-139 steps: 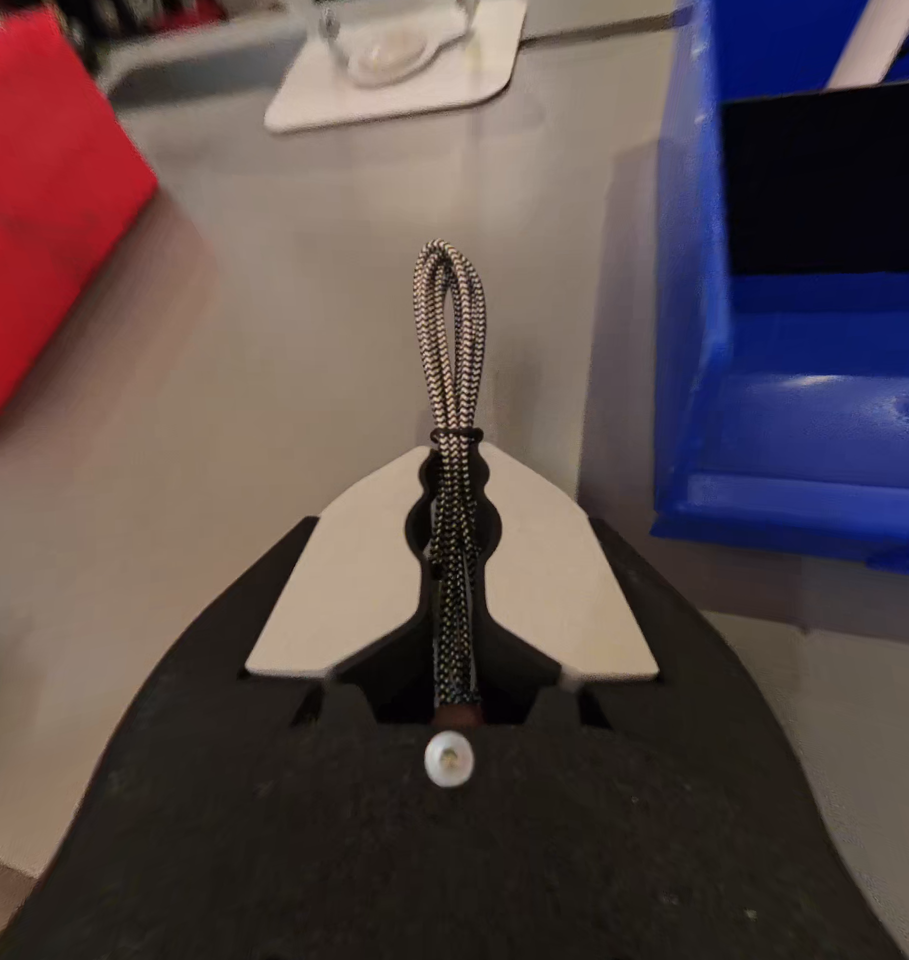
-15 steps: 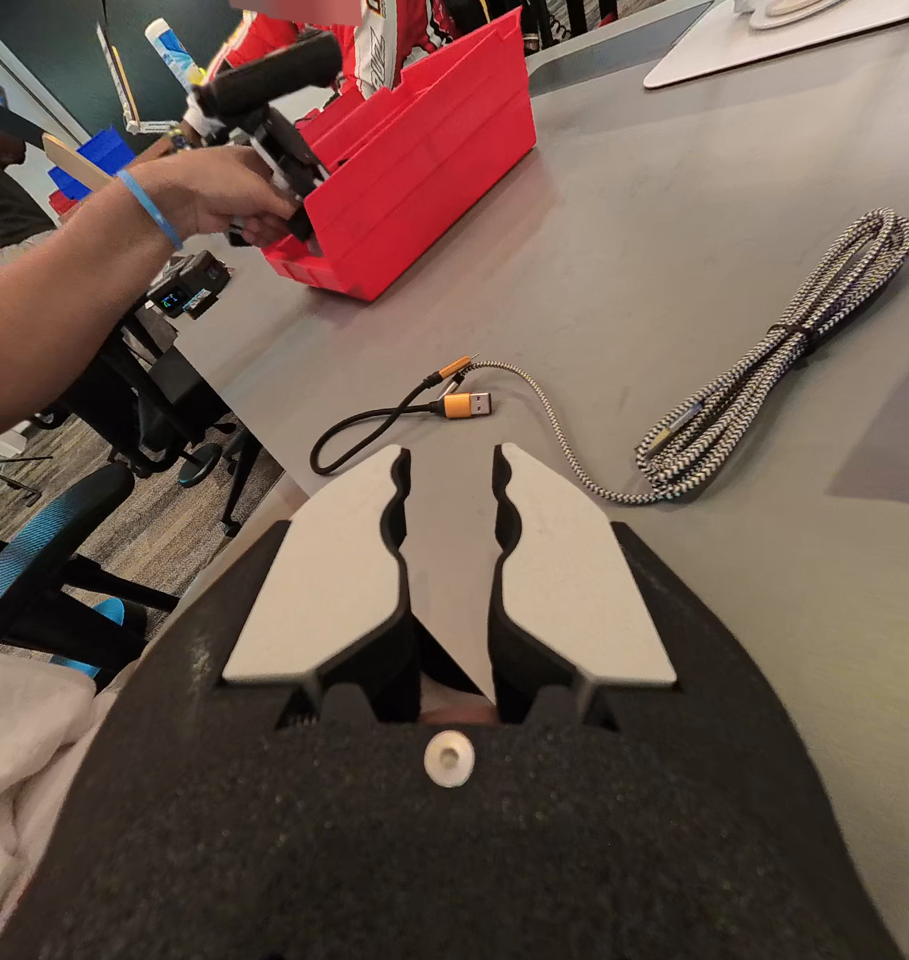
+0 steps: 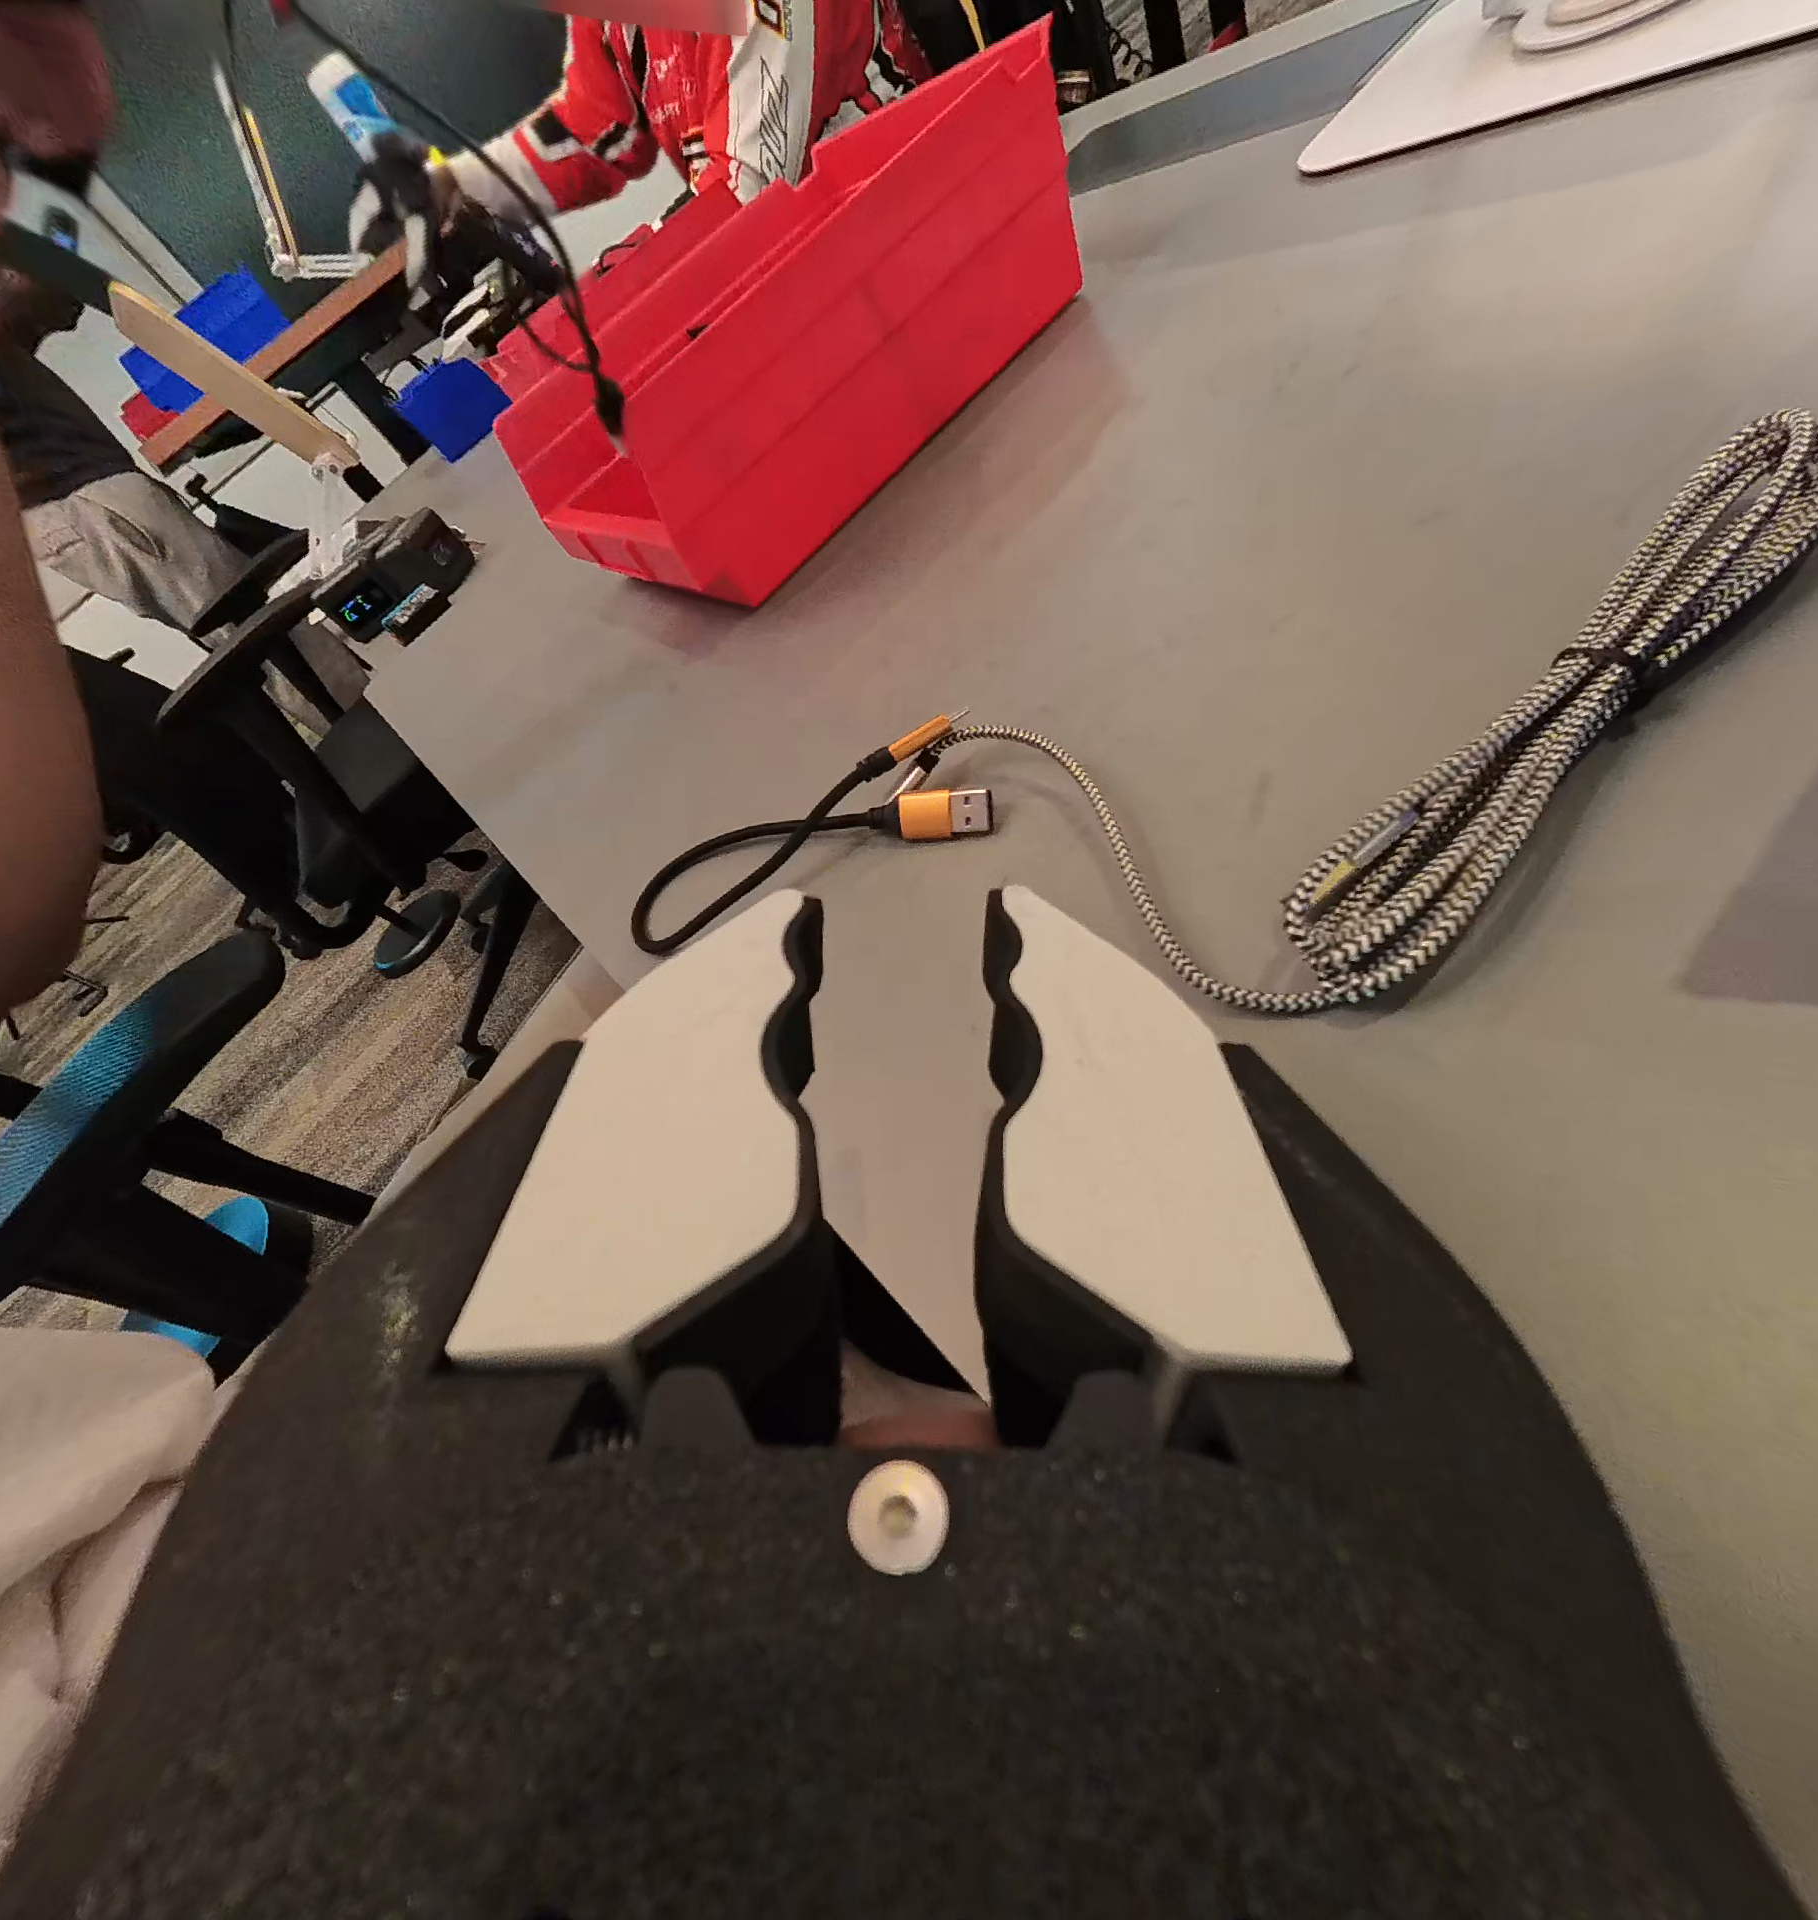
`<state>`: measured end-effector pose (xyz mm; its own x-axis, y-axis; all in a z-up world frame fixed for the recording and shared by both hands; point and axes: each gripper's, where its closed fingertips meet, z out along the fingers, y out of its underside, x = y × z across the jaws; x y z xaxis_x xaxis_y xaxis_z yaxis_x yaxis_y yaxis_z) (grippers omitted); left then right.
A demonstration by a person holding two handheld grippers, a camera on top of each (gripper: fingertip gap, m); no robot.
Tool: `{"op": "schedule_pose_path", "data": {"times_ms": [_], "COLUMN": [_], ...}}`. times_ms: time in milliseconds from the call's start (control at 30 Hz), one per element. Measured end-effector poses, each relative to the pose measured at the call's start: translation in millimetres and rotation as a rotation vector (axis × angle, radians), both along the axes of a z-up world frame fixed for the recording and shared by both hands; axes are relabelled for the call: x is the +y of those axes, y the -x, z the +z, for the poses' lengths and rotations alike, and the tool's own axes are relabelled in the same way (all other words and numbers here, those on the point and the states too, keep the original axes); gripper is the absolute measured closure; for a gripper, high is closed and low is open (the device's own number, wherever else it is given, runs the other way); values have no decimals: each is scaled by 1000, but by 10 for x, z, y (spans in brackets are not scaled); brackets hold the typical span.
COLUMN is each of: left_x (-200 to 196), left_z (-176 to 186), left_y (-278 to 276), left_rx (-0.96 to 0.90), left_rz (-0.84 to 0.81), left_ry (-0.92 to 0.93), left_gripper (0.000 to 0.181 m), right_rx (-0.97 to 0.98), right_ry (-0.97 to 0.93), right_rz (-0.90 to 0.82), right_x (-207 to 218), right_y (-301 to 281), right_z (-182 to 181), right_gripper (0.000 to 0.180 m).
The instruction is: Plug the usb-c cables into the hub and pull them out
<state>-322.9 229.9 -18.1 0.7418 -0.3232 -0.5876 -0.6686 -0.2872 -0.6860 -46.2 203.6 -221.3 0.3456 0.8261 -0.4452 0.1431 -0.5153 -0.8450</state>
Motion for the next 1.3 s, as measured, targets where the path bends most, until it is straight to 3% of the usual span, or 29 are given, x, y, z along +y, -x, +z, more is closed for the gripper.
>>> {"op": "schedule_pose_path", "data": {"times_ms": [100, 300, 433, 567, 667, 733, 833, 967, 1167, 1300], "left_x": [151, 713, 745, 798, 775, 749, 701, 689, 634, 456], "left_z": [103, -292, -1131, -2047, -2377, -2448, -2301, -1612, -861, -701], "left_y": [-622, -1380, -1897, -1905, -1916, -1910, -1859, -1556, -191, 564], "left_rx": [69, 93, 78, 320, 337, 317, 195, -61, -135, -323], "left_rz": [-154, -337, -600, -677, -723, -712, -650, -592, -304, -246], "left_ry": [-38, 35, 287, 501, 622, 681, 734, 608, 385, 474], "left_gripper": [176, 176, 176, 176, 174, 160, 134, 136, 137, 132], "right_rx": [-5, -14, -9, -12, -13, -12, -7, 10, 13, 26], "right_ry": [-10, -23, -20, -17, -17, -15, -2, 22, 30, 44], "right_rz": [-1, -19, -26, -19, -18, -18, -19, -23, -16, -2], "right_x": [-4, 25, 34, 18, 11, 14, 20, 30, 34, 16], "right_y": [0, -41, -64, -63, -65, -69, -89, -105, -107, -88], "right_z": [4, 4, 9, 1, -1, -2, -3, -2, -10, -1], "right_gripper": [151, 151, 151, 151, 151, 151, 151, 151, 150, 150]}}
